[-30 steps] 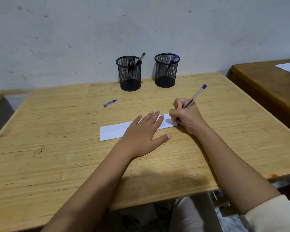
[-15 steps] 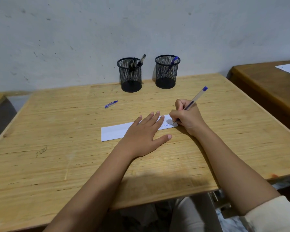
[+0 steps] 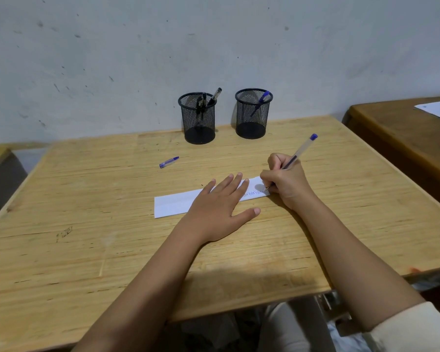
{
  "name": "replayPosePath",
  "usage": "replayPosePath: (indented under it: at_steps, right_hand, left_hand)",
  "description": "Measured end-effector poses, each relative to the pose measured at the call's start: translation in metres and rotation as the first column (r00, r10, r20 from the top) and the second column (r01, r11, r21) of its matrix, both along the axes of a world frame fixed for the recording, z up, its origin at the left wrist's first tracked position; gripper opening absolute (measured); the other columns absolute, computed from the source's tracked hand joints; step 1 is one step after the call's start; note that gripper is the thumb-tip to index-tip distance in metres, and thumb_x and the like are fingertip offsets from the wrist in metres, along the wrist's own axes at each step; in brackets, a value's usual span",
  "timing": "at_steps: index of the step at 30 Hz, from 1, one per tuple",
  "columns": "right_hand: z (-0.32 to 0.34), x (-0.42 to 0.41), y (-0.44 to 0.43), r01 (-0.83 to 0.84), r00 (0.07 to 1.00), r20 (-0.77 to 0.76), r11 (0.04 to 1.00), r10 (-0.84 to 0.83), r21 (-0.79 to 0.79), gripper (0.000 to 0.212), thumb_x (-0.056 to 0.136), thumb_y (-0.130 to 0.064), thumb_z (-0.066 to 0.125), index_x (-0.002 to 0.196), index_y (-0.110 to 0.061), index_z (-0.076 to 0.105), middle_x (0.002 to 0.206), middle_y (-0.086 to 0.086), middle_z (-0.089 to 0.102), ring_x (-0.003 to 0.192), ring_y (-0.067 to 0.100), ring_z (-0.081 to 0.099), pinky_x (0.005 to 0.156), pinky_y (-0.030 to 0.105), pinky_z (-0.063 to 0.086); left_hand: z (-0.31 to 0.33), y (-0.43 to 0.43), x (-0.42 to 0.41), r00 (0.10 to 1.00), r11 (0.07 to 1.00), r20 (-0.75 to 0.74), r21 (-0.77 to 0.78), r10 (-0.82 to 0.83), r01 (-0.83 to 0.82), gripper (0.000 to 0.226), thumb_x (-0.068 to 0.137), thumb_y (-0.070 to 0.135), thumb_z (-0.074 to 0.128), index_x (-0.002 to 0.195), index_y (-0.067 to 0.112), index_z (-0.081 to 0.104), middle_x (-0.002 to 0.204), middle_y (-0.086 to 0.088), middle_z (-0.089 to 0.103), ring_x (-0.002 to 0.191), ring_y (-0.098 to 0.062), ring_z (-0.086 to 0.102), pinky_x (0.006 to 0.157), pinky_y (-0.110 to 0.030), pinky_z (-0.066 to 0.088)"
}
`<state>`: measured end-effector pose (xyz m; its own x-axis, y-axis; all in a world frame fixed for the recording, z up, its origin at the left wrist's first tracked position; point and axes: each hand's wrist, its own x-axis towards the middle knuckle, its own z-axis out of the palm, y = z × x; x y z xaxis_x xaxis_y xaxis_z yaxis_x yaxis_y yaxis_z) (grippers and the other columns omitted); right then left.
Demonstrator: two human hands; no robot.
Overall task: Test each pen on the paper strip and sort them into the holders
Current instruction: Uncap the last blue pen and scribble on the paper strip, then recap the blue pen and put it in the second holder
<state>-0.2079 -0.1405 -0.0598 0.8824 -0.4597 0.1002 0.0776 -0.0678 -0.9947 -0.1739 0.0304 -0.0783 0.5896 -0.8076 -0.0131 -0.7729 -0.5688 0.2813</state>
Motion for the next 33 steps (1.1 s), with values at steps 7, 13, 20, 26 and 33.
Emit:
replayPosePath:
  at_steps: [7,13,20,26,33]
  right_hand:
    - [0.007,-0.012,-0.017,0.125,0.974,0.131,0.923,-0.184,0.364,0.035,0.076,0.012,0.059,0.058,-0.013,0.043,0.056,0.004,0.053,0.044,0.006,0.047,0.041,0.014,0.036]
    - [0.01,-0.013,-0.012,0.074,0.972,0.169,0.897,-0.162,0.437,0.013,0.078,0.009,0.063,0.078,-0.004,0.064,0.069,0.003,0.068,0.062,0.008,0.062,0.061,0.013,0.05]
    - [0.028,-0.009,-0.023,0.074,0.975,0.154,0.884,-0.162,0.462,0.012,0.078,0.008,0.064,0.087,0.0,0.066,0.082,0.01,0.071,0.072,0.013,0.069,0.067,0.015,0.054]
    - [0.04,0.002,-0.023,0.031,0.982,0.151,0.887,-0.113,0.462,0.013,0.077,0.007,0.064,0.087,0.0,0.065,0.076,0.005,0.073,0.072,0.013,0.069,0.066,0.014,0.054]
    - [0.044,0.01,-0.012,-0.013,0.989,0.137,0.883,-0.058,0.469,0.013,0.076,0.007,0.065,0.089,0.002,0.066,0.077,0.01,0.073,0.07,0.014,0.069,0.064,0.015,0.055]
  left_hand:
    - [0.001,0.001,-0.004,1.0,0.997,-0.004,-0.064,0.029,-0.03,0.074,0.09,0.064,0.03,0.15,0.027,0.008,0.158,0.012,-0.002,0.144,0.0,-0.005,0.12,-0.033,-0.003]
    - [0.015,0.004,-0.005,0.996,0.985,0.079,-0.171,0.052,-0.038,0.07,0.092,0.06,0.031,0.149,0.022,0.018,0.159,0.007,0.01,0.145,-0.004,0.006,0.119,-0.032,0.002]
    - [0.053,0.038,0.062,0.921,0.884,-0.011,-0.276,0.39,-0.377,0.053,0.098,0.034,0.039,0.144,0.011,0.032,0.153,-0.006,0.029,0.141,-0.02,0.026,0.111,-0.032,0.024]
    - [0.034,0.062,0.107,0.881,0.867,-0.051,-0.162,0.47,-0.472,0.017,0.091,0.023,0.05,0.088,0.009,0.06,0.098,-0.009,0.061,0.085,-0.026,0.055,0.063,-0.03,0.038]
    - [0.023,0.06,0.117,0.885,0.846,-0.019,-0.285,0.466,-0.452,0.015,0.09,0.014,0.057,0.095,0.007,0.069,0.092,-0.008,0.066,0.082,-0.022,0.058,0.067,-0.027,0.04]
